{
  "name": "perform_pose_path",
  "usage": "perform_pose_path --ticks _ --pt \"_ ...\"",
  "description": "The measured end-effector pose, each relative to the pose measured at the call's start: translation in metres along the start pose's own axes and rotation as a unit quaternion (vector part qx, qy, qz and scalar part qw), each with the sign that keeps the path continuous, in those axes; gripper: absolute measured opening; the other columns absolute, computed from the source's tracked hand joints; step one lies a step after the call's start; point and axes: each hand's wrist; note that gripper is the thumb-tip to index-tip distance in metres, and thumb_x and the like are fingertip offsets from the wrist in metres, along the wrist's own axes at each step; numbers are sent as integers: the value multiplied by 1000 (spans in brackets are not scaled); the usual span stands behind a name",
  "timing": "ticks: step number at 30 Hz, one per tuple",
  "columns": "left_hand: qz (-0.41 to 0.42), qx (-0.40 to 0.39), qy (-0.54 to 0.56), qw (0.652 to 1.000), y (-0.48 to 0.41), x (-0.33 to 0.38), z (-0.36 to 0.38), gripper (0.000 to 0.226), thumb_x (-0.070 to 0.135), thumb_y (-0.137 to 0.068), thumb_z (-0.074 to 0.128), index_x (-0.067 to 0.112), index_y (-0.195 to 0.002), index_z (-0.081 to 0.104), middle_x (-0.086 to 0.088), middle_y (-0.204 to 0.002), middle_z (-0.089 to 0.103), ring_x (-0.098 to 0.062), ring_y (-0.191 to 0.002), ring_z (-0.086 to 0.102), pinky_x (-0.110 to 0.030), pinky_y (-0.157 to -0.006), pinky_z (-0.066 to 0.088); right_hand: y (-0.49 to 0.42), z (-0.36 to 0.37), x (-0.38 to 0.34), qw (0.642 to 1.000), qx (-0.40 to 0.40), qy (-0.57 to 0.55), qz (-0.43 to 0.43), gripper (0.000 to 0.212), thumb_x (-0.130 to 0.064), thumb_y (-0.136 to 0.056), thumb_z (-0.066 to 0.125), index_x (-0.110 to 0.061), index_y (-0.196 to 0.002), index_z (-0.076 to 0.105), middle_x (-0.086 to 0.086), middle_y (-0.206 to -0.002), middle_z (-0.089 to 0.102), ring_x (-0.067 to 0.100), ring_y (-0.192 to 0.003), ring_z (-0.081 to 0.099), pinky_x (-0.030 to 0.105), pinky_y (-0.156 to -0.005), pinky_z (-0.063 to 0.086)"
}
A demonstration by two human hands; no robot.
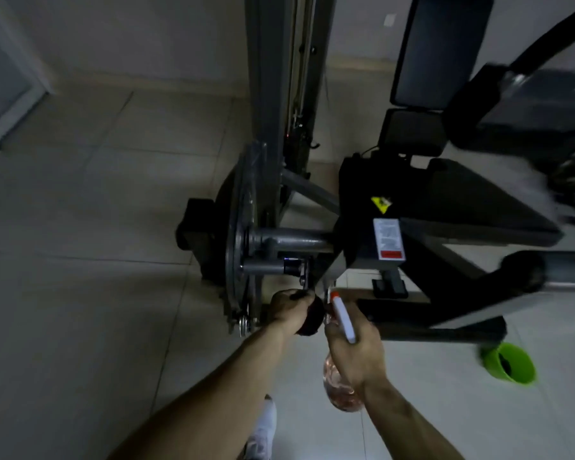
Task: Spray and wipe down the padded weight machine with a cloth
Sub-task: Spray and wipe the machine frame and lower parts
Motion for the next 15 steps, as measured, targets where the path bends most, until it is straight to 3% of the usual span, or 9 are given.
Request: perform_pose_path --ticks 4,7,9,11,13,15 --pt "46 -18 -8 999 97 67 -47 10 32 -95 71 29 -86 72 -4 -96 76 -26 -90 72 -39 -78 62 37 -39 -103 999 23 -34 -32 20 -29 -85 61 -36 -103 64 -9 -78 67 13 -70 65 46 -67 58" --pt "102 -36 35 994 148 127 -88 8 31 -93 74 27 -87 77 -4 -93 78 -27 -93 74 -50 -90 60 47 -58 -189 995 51 -53 -71 13 -34 -84 58 -33 -97 59 -5 -75 64 18 -67 62 50 -65 57" --pt "121 -13 60 991 168 164 -119 11 34 -92 75 26 -98 76 -6 -103 77 -25 -94 72 -44 -82 62 50 -59 -241 992 61 -44 -98 13 -30 -86 59 -33 -98 58 -4 -76 62 19 -68 62 51 -66 57" --pt "134 6 99 986 183 197 -155 20 36 -91 74 24 -107 73 -6 -106 75 -22 -91 71 -33 -65 59 55 -50 -287 987 87 -39 -126 15 -24 -89 61 -33 -99 57 -6 -77 62 17 -69 62 48 -66 56" --pt "154 25 130 979 195 223 -196 8 32 -93 73 25 -97 71 -4 -98 73 -19 -84 68 -29 -58 55 60 -32 -326 982 110 -39 -148 14 -22 -90 62 -30 -100 56 -8 -76 61 14 -69 61 43 -65 55" --pt "164 32 155 974 200 241 -245 5 28 -94 72 28 -90 70 0 -93 70 -17 -82 66 -30 -61 56 63 -2 -363 979 126 -44 -157 15 -23 -91 63 -27 -104 57 -7 -79 62 15 -72 62 42 -67 55"
Point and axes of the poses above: each hand's wrist, its own y-axis away from the middle knuckle, its own z-axis out of the palm, x = y × z
